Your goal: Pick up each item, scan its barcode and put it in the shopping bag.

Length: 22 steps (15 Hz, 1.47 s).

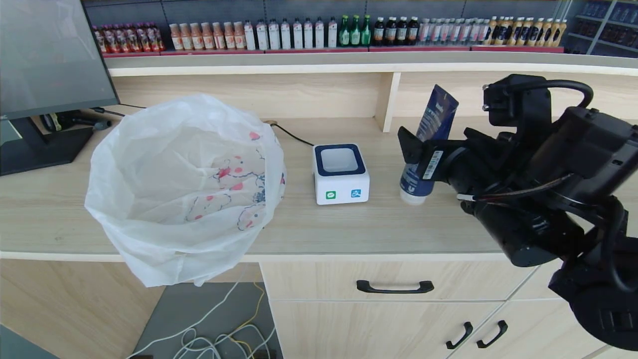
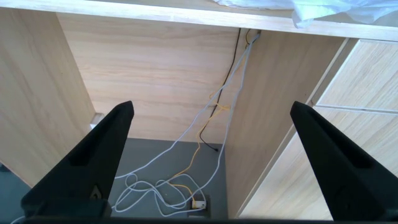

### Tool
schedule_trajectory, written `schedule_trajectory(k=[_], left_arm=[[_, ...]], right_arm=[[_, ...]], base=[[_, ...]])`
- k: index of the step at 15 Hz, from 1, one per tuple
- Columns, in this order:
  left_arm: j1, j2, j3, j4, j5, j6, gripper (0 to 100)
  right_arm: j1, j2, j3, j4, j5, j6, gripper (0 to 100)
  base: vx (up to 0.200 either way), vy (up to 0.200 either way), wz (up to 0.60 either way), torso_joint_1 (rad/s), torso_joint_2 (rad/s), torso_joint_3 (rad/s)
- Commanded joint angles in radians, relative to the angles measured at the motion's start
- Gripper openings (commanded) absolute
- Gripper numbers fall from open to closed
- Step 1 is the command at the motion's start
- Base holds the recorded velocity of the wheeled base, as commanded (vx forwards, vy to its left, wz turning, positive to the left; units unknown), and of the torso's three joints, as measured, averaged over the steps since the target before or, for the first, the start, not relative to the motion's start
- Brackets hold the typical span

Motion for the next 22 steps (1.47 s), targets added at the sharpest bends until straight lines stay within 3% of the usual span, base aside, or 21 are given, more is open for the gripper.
schedule_trajectory(k=[1,4,22], left_arm=[[0.000,0.000,0.000,0.000,0.000,0.000,100],[0.000,0.000,0.000,0.000,0.000,0.000,100],[0.000,0.000,0.000,0.000,0.000,0.000,100]], right_arm=[[-0.026,0.038,-0.035,-0.002,-0.004,0.002,100],[-0.076,0.074,-0.041,-0.048,-0.004,0.010,100],[-0.079,0.177,-0.006,-0.129,0.001,0.034,100]], base=[[0.000,0.000,0.00,0.000,0.00,0.000],[0.000,0.000,0.00,0.000,0.00,0.000],[0.000,0.000,0.00,0.000,0.00,0.000]])
